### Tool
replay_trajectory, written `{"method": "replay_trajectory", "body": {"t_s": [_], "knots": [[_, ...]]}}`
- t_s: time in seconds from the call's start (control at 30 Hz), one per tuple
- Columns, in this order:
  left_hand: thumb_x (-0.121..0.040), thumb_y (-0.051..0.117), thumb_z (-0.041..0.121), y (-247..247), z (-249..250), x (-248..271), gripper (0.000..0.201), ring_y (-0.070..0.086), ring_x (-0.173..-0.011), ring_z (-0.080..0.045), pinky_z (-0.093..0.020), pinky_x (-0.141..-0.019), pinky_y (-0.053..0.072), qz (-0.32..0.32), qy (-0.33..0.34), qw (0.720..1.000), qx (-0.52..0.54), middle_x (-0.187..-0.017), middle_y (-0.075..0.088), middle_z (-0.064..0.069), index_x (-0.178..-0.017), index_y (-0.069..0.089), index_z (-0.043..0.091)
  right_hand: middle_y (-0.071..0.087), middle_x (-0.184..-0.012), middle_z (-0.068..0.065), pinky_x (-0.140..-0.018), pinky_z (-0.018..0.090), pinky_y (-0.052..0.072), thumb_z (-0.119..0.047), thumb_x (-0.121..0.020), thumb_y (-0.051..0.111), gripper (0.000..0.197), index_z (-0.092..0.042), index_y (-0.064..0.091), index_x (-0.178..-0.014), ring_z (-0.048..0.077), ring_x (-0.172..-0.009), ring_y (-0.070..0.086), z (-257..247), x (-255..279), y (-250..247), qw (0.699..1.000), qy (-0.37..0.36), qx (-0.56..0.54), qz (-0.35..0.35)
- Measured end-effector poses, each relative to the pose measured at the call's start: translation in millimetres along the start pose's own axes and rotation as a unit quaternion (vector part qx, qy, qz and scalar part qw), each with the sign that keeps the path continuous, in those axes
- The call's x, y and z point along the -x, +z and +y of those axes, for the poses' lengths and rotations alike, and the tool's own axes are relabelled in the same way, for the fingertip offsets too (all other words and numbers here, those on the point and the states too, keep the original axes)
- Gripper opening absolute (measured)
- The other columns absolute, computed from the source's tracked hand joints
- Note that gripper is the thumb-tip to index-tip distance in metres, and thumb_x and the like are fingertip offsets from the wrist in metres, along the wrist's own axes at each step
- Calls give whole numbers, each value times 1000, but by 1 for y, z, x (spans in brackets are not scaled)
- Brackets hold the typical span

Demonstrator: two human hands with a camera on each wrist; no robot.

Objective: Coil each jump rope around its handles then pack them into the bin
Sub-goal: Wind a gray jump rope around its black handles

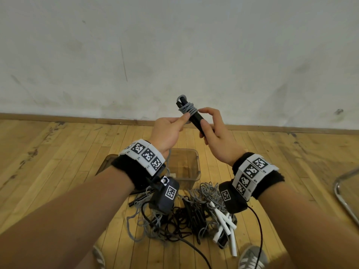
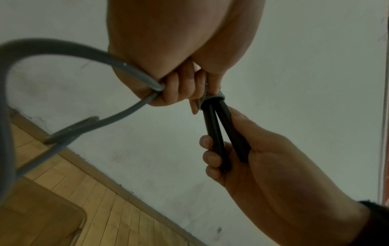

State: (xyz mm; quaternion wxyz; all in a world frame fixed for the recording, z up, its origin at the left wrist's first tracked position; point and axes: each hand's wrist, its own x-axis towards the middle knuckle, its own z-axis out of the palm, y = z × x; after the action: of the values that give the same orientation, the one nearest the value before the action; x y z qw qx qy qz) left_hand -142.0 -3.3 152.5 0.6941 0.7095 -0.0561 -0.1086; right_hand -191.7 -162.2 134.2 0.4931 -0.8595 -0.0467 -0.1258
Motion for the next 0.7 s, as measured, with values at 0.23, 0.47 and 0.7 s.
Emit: {"method": "replay_trajectory", "body": {"t_s": [0.23,0.47,0.7], "knots": [[-101,62,33,3,-11,-6,29,44,-52,-6,-33,-69,54,-21,0,1000,-19,-61,56,-1,-109,77,11,49,-69,-6,-54,24,38,-31,-109,38,49,-31,27,-156,4,-53,43,18,-4,-1,992,-36,123,14],[-85,77,51,1,-17,-13,48,37,-45,-9,-22,-48,30,8,8,1000,3,-57,50,3,-92,80,4,57,-96,4,-73,27,39,-35,-103,54,54,-44,37,-153,7,-89,48,17,-2,3,987,-37,153,13],[-96,69,37,-4,-10,-10,29,29,-45,-6,-17,-45,25,-63,27,997,48,-55,41,8,-93,78,10,75,-101,10,-72,34,61,-26,-85,82,71,-33,47,-147,24,-77,76,-3,2,-7,991,93,-93,30]]}}
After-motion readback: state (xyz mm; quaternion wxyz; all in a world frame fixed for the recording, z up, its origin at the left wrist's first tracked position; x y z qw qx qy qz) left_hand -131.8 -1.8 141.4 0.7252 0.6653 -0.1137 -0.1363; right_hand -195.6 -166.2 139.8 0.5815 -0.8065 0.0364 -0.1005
